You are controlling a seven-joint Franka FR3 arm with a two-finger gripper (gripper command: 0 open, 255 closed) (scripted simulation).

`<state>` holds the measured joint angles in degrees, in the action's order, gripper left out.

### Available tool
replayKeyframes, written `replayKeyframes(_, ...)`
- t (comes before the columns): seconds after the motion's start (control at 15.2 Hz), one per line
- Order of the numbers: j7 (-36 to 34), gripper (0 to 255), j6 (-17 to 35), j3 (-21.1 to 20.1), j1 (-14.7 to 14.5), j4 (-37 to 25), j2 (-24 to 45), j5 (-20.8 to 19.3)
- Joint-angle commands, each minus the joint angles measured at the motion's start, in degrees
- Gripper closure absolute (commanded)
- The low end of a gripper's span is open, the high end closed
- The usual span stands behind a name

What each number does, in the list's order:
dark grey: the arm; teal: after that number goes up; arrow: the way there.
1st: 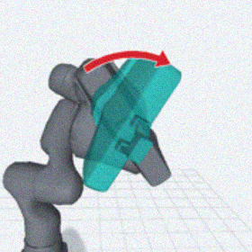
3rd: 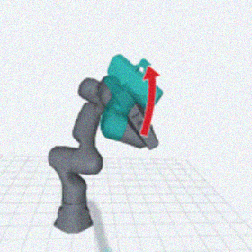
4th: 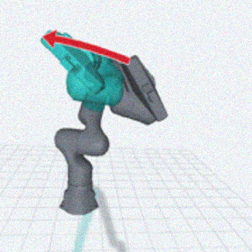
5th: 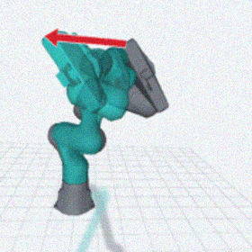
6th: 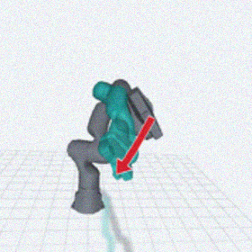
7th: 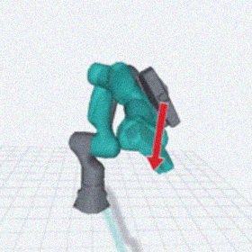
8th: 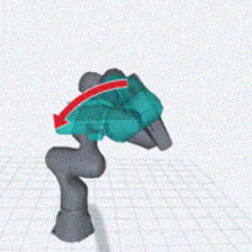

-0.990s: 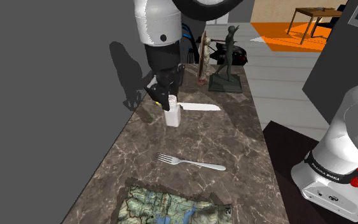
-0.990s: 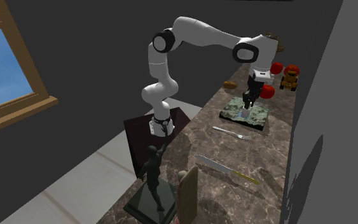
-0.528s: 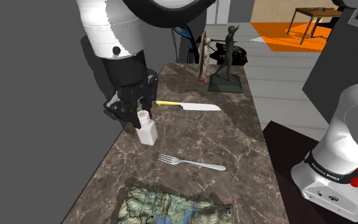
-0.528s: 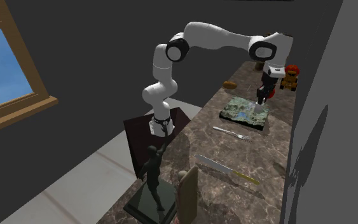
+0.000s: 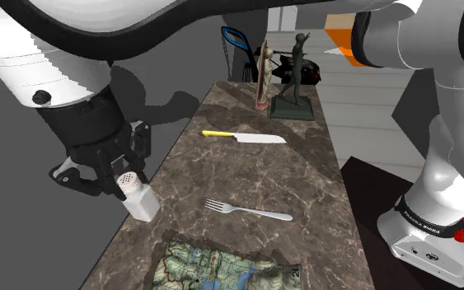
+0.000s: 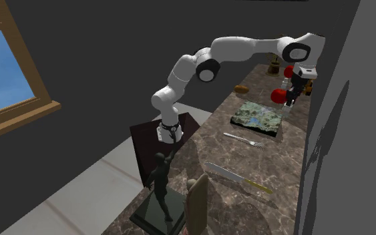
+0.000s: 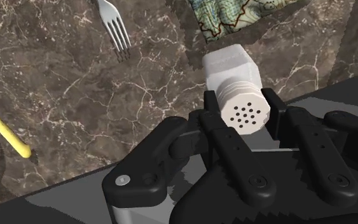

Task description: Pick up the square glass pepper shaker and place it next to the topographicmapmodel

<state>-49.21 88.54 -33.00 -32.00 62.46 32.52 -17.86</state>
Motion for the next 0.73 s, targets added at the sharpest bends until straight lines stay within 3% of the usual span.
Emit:
replayKeyframes(0.0,-1.1,255,-4.3,0.8,-5.0,-10.4,6.0,-2.4)
replayKeyframes(0.07,-0.6,255,-9.9,2.3,-10.8,-24.1,13.5,-4.8)
replayKeyframes(0.33,-1.7,255,-4.2,1.7,-7.8,-14.5,10.2,-3.6)
replayKeyframes(0.66,-2.5,255,1.1,1.3,-5.5,-7.0,8.4,-3.1)
